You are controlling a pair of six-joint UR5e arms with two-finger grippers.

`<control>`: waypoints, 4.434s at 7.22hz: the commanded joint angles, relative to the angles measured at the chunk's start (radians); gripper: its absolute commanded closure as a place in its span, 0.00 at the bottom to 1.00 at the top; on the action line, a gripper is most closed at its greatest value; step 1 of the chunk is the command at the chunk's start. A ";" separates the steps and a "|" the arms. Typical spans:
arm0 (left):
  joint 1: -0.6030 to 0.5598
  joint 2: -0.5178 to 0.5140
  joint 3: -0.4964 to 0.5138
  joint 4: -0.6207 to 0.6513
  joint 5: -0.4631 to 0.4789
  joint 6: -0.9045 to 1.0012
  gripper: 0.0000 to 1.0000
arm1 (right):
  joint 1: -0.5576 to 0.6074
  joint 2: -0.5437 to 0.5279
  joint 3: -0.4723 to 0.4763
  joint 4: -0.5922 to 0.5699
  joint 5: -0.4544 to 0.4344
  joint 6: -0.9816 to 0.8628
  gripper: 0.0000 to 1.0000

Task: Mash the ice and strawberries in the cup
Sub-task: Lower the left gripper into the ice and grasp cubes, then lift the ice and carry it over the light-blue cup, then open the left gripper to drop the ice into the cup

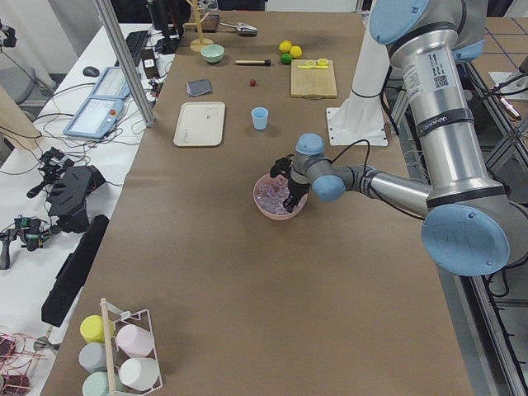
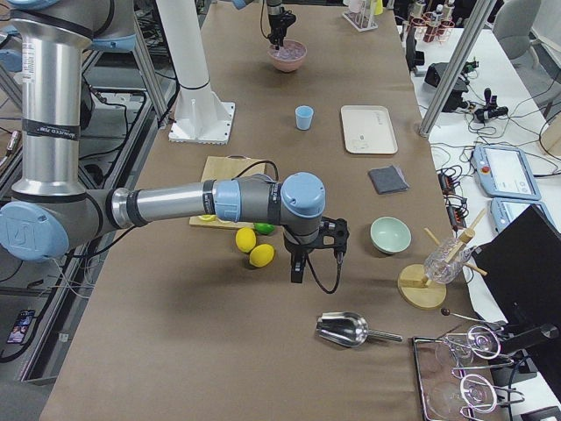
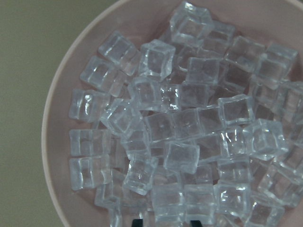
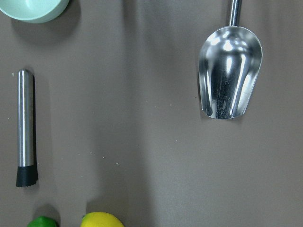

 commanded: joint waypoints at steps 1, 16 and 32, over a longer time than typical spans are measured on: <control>0.000 -0.001 -0.003 -0.001 0.002 -0.001 0.96 | 0.000 -0.003 0.000 -0.001 0.000 0.000 0.00; 0.161 -0.869 0.261 -0.034 0.284 -0.432 1.00 | 0.000 -0.004 -0.005 -0.001 0.002 0.002 0.00; 0.105 -0.911 0.204 0.211 0.247 -0.400 0.11 | -0.002 0.005 -0.007 -0.001 0.000 0.002 0.00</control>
